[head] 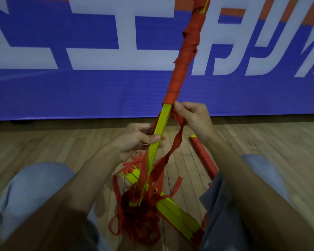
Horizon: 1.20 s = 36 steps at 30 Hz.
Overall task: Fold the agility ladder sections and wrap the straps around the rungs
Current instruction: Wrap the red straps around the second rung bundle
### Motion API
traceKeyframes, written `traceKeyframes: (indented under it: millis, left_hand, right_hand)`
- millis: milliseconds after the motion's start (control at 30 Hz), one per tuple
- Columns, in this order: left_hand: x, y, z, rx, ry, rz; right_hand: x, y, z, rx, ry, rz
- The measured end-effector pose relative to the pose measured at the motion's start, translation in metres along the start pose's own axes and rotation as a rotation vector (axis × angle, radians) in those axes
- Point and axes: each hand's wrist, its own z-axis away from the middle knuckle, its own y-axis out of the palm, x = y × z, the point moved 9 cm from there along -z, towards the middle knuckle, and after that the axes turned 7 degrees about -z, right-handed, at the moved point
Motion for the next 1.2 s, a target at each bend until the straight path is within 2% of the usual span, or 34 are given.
traceKeyframes:
  millis: [100,233,400,600,700,867,1100,1200]
  left_hand:
    - [0.007,-0.009,-0.001,-0.092,-0.05,0.005]
    - [0.013,-0.016,-0.002,-0.235,-0.09,0.05]
    - [0.004,-0.017,0.001,-0.442,0.027,-0.165]
    - [-0.007,-0.011,0.002,-0.481,0.066,-0.428]
    - [-0.005,-0.006,0.0,-0.405,0.05,-0.409]
    - [-0.002,0.007,-0.002,-0.148,0.003,-0.037]
    - [0.007,0.035,0.004,0.243,-0.043,0.29]
    - [0.005,0.039,0.004,0.336,-0.014,0.328]
  right_hand:
    - [-0.003,0.003,0.002,-0.026,0.035,0.066]
    - [-0.005,0.006,0.003,0.033,0.067,0.113]
    - [-0.016,0.015,0.004,0.028,0.05,0.179]
    - [-0.022,0.003,0.002,-0.118,0.065,0.189]
    - [-0.025,0.0,0.0,-0.144,0.11,0.122]
    - [-0.015,-0.003,0.003,-0.123,0.119,-0.157]
    - [-0.009,0.001,0.002,-0.021,0.082,-0.393]
    - [-0.003,0.005,0.005,0.026,0.071,-0.454]
